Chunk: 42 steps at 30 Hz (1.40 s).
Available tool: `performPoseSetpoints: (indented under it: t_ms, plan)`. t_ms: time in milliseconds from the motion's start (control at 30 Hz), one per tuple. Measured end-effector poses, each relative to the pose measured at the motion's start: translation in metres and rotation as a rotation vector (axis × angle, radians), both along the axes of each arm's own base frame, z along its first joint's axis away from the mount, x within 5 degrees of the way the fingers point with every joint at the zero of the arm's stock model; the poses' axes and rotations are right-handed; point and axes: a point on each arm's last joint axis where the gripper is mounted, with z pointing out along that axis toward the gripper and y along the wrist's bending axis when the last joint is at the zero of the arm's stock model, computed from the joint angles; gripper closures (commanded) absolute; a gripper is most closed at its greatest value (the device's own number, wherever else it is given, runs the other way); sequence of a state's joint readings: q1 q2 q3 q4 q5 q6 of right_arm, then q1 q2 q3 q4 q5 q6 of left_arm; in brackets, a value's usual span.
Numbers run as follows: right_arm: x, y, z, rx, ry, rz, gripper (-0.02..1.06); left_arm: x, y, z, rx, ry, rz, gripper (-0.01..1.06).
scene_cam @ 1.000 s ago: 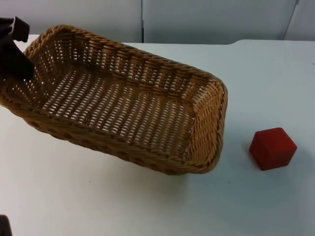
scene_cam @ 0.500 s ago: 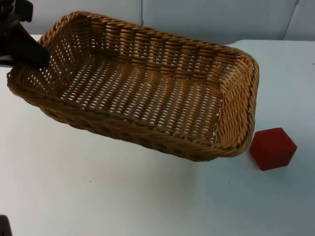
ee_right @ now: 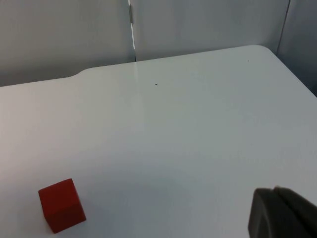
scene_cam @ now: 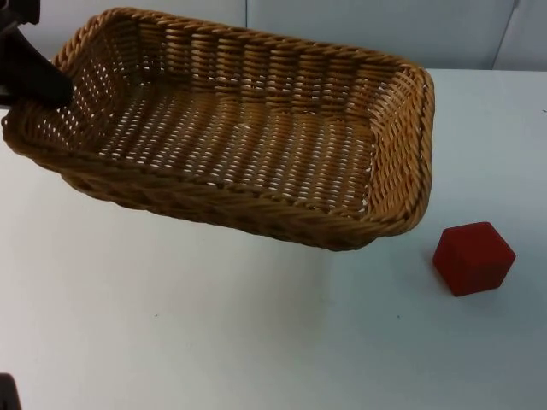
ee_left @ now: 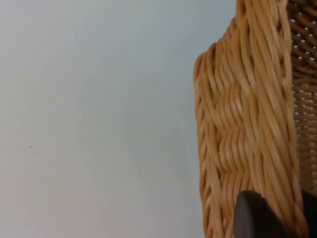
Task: Pick up the basket with the left hand and place the cube into the basket with the right hand.
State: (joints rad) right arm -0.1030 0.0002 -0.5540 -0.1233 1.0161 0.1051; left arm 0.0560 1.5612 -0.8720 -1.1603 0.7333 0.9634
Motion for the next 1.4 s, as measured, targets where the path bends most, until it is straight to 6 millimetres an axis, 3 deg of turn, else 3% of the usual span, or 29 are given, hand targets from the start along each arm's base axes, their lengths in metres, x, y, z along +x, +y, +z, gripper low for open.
performPoseSetpoints:
  t_ms: [1033,1400]
  plan:
    - [0.0,0.0,0.0,-0.001,-0.004,0.0,1.05,0.0,0.0,0.0,0.003,-0.003,-0.003,1.05]
    - [0.006,0.002,0.022,-0.032,-0.249,0.032,1.05,0.0,0.0,0.0,0.003,-0.003,-0.003,1.05]
